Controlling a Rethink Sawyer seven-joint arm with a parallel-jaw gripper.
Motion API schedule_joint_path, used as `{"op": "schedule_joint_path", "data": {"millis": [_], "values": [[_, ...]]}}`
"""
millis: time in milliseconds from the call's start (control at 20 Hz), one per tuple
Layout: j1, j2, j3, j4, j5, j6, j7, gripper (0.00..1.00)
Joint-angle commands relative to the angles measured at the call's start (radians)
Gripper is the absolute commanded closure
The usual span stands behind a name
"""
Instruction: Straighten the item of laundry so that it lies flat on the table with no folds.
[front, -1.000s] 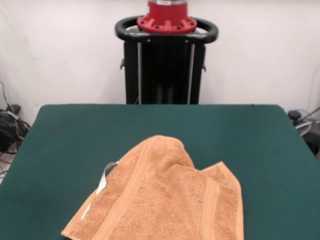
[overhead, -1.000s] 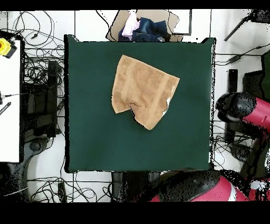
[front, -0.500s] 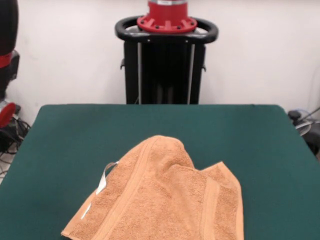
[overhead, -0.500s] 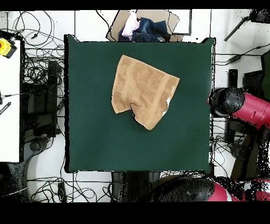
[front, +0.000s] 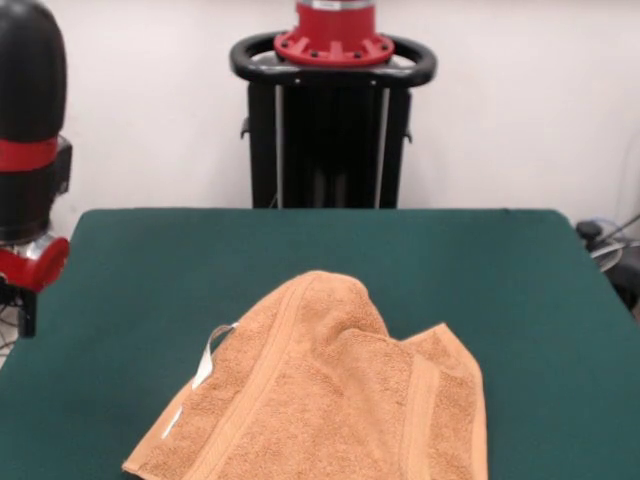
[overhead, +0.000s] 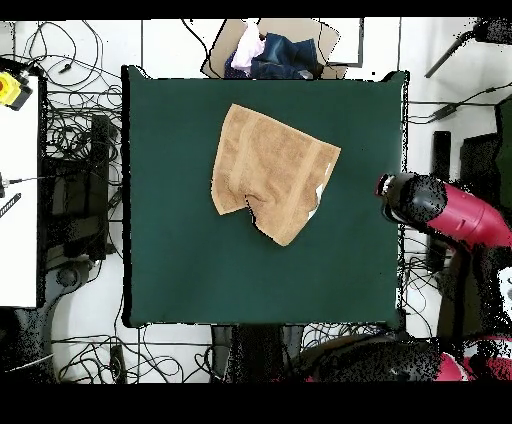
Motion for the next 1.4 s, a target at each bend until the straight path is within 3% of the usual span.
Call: {"op": "schedule_joint_path", "data": {"millis": [50, 800, 1250, 1400], "values": [[0.044, 0.09, 0.08, 0.071, -0.072, -0.01, -0.02, 0.0], [0.081, 0.117, 0.071, 0.006, -0.098, 0.064, -0.046, 0.0], [0.153, 0.066, 0.011, -0.005, -0.079, 0.141, 0.028, 0.0], [0.206, -0.003, -0.014, 0.004, -0.041, 0.259, 0.063, 0.0]]}}
